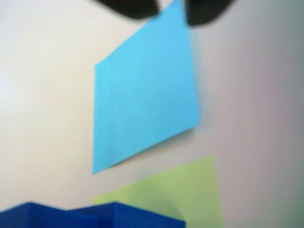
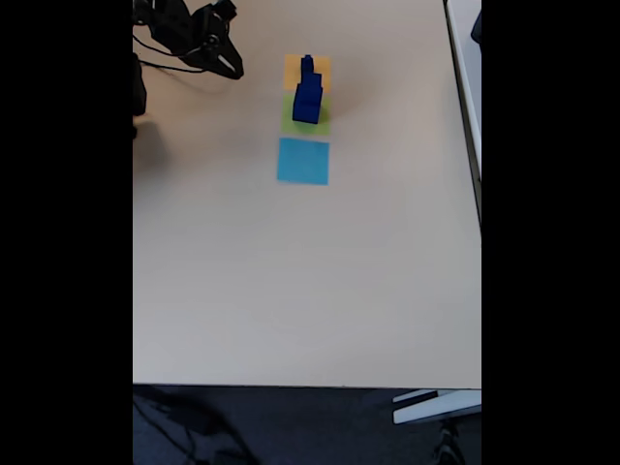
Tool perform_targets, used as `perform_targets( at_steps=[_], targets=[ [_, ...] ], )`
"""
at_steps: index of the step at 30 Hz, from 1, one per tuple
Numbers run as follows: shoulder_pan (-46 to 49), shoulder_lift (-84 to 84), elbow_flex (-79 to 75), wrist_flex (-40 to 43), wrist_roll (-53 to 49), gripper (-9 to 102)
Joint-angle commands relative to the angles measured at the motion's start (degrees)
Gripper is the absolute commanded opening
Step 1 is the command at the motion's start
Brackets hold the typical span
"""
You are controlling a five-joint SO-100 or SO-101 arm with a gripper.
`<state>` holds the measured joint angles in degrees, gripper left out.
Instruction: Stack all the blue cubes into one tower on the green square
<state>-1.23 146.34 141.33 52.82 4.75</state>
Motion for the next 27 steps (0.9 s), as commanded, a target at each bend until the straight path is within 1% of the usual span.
perform_targets(
  at_steps=[1, 6, 9, 11, 14, 20, 23, 27],
  targets=[
    [0.53, -4.22, -6.59, -2.11, 1.85, 0],
    [0.18, -11.87, -13.45, -1.05, 2.64, 0],
    [0.7, -18.81, -20.48, 3.96, 3.43, 0],
    [1.05, -21.97, -23.12, 5.45, 2.46, 0],
    [1.32, -24.35, -24.43, 5.98, 1.67, 0],
    [1.14, -30.94, -27.86, 10.99, 3.43, 0],
    [0.88, -32.26, -29.0, 12.13, 3.87, 0],
    [0.79, -33.05, -30.94, 13.45, 8.44, 0]
  ],
)
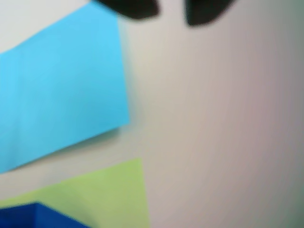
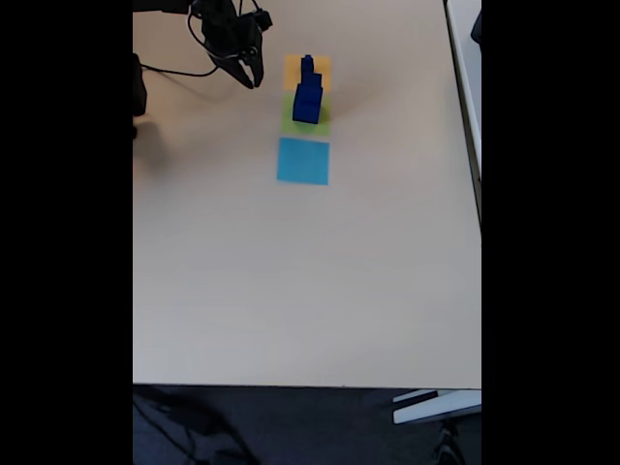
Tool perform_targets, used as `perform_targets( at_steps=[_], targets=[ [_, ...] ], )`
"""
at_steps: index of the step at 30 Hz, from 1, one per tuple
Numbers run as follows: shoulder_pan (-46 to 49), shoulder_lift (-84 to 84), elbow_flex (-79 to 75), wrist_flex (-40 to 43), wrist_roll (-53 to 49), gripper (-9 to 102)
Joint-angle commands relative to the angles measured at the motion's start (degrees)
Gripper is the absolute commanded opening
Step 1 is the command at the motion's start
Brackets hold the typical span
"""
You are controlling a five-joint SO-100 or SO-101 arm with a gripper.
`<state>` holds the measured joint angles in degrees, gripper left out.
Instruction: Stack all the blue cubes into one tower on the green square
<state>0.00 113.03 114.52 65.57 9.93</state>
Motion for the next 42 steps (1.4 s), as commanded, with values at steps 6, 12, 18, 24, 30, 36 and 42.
perform_targets(
  at_steps=[6, 12, 18, 24, 30, 36, 42],
  targets=[
    [0.35, -0.62, -6.24, 1.05, 8.26, 0],
    [0.97, -0.97, -7.38, 1.85, 15.47, 0],
    [1.41, -0.79, -7.47, 3.08, 30.5, 0],
    [-1.41, -0.79, -7.21, 4.13, 47.81, 0],
    [-5.19, -1.41, -8.53, 5.54, 61.35, 0],
    [-9.23, -5.8, -14.33, 7.21, 70.84, 0],
    [-12.39, -10.9, -19.86, 7.21, 76.82, 0]
  ],
)
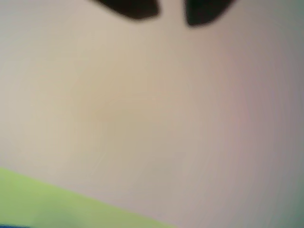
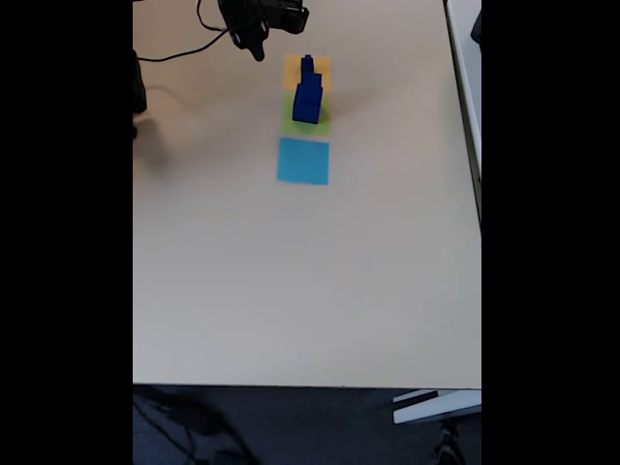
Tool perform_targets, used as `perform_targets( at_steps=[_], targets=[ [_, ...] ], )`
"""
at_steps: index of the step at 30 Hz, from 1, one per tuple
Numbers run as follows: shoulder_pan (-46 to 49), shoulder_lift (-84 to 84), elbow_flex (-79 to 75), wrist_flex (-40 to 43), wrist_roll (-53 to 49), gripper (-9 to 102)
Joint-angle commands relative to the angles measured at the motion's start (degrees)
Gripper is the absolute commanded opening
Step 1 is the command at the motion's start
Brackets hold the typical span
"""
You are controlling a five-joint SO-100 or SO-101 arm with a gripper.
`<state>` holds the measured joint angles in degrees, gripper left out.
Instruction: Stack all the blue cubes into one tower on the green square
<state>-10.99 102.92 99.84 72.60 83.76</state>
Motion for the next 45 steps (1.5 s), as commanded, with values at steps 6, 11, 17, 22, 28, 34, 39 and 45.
perform_targets(
  at_steps=[6, 11, 17, 22, 28, 34, 39, 45],
  targets=[
    [-5.71, -7.47, -11.25, 0.7, 15.03, 0],
    [-7.29, -15.21, -24.79, 6.33, 17.23, 0],
    [-8.0, -20.13, -33.84, 10.81, 18.37, 0],
    [-8.35, -23.12, -38.41, 11.78, 19.6, 0],
    [-6.77, -23.91, -38.32, 10.11, 18.81, 0],
    [-6.77, -25.75, -38.94, 8.88, 19.78, 0],
    [-8.35, -32.52, -46.32, 9.4, 21.27, 0],
    [-9.14, -36.12, -50.54, 9.4, 22.5, 0]
  ],
)
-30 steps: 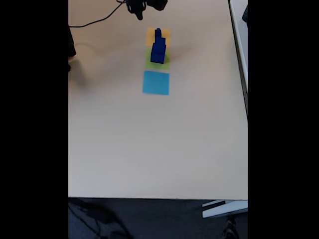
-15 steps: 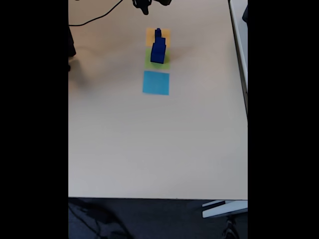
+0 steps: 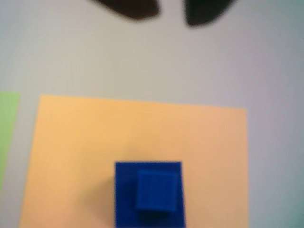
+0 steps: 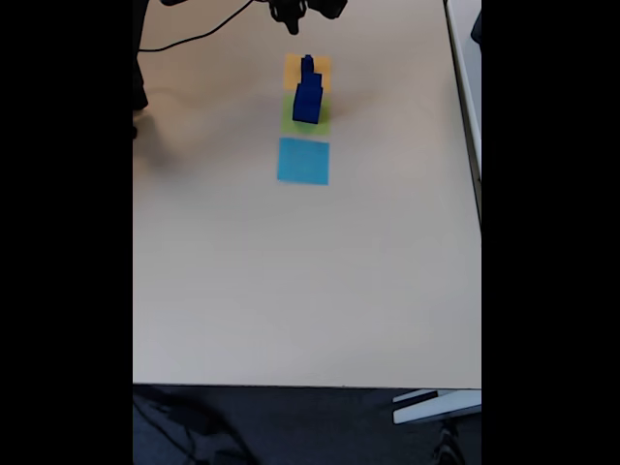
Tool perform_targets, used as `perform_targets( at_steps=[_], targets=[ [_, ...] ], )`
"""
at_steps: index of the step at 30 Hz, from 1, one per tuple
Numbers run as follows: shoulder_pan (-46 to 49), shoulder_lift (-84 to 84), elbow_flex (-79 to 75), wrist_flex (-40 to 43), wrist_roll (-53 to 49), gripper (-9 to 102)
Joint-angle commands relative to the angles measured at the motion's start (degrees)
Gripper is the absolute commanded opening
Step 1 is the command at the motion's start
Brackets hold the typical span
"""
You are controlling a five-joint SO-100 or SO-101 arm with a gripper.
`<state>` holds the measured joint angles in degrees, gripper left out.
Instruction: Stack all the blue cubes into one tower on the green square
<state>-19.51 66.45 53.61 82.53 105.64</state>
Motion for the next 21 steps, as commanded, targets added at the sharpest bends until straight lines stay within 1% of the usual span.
perform_targets(
  at_steps=[1, 21],
  targets=[
    [-0.62, 0.09, -4.66, -0.53, 0.62, 0],
    [-1.05, -2.02, -7.03, -0.62, 1.67, 0]
  ],
)
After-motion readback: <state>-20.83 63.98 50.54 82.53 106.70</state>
